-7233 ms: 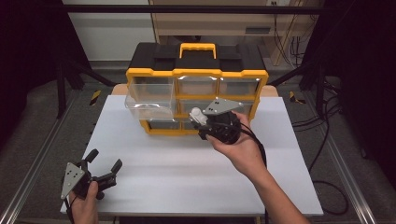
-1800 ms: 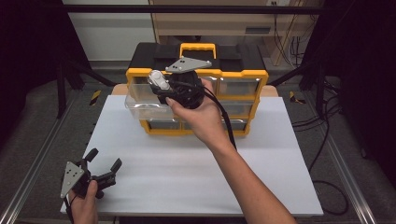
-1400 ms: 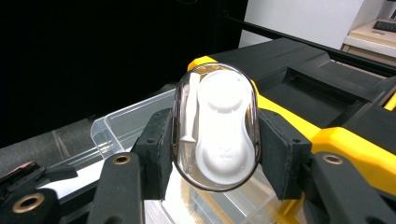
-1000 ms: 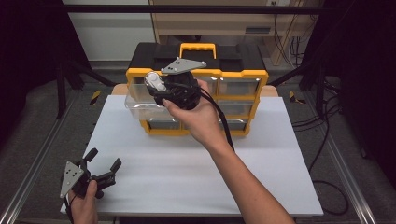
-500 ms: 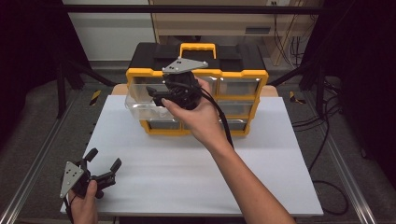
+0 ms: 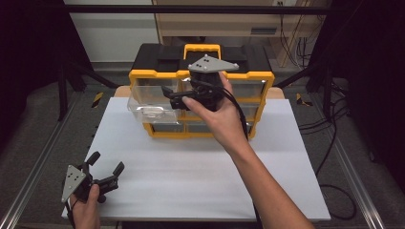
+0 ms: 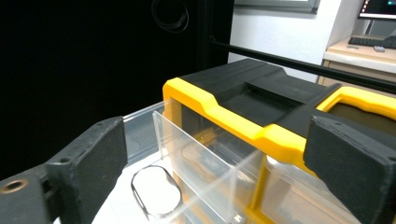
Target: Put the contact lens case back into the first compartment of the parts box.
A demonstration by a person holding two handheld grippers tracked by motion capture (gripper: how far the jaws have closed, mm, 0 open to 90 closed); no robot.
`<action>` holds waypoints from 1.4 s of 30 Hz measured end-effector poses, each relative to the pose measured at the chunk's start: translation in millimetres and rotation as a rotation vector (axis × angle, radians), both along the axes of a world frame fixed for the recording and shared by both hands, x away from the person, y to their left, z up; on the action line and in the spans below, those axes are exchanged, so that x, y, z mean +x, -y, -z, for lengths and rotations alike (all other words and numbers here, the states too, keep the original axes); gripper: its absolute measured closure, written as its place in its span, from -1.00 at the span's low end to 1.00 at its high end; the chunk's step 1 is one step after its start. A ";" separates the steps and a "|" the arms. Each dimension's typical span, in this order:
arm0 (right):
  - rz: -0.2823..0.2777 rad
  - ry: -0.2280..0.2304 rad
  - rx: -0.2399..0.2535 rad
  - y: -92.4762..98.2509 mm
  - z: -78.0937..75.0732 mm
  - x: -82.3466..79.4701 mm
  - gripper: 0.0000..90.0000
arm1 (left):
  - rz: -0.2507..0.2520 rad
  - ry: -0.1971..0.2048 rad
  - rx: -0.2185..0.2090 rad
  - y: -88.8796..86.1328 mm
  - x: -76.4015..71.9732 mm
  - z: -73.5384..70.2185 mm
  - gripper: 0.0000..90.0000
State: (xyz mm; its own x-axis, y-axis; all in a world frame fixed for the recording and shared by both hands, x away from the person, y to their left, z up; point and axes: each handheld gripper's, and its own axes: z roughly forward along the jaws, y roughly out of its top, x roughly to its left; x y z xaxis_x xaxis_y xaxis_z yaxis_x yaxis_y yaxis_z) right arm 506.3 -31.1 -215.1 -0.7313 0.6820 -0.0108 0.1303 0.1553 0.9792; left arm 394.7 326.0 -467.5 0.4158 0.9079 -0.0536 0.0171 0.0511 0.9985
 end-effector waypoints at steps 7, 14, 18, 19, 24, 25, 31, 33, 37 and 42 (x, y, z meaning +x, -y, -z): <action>0.028 0.018 0.010 31.6 7.1 -1.9 -0.86 | 0.003 -0.004 0.002 0.6 0.1 0.3 -0.97; 0.070 0.015 0.033 69.1 17.7 -4.8 -0.87 | 0.007 -0.014 0.010 2.5 1.2 1.5 -0.98; 0.089 0.016 0.045 87.4 25.6 -9.0 -0.88 | 0.012 -0.018 0.013 3.8 1.4 1.9 -0.98; 0.088 0.015 0.042 92.0 27.6 -10.5 -0.88 | 0.013 -0.019 0.013 4.1 1.3 2.0 -0.98; 0.103 0.001 0.040 113.0 40.0 -17.3 -0.90 | 0.019 -0.025 0.014 5.1 1.5 2.4 -0.98; 0.108 0.002 0.034 117.3 43.0 -18.5 -0.90 | 0.020 -0.026 0.015 5.3 1.5 2.4 -0.98; 0.138 -0.006 0.023 143.9 66.2 -24.1 -0.91 | 0.025 -0.032 0.019 5.7 1.8 3.0 -0.98; 0.146 -0.010 0.030 151.7 76.3 -25.8 -0.90 | 0.027 -0.034 0.020 5.8 2.0 3.2 -0.98; 0.153 -0.017 0.026 164.7 99.0 -29.1 -0.89 | 0.030 -0.035 0.024 6.4 1.8 3.0 -0.98; 0.161 -0.024 0.029 180.7 124.1 -35.6 -0.84 | 0.034 -0.037 0.027 6.8 1.5 3.2 -0.98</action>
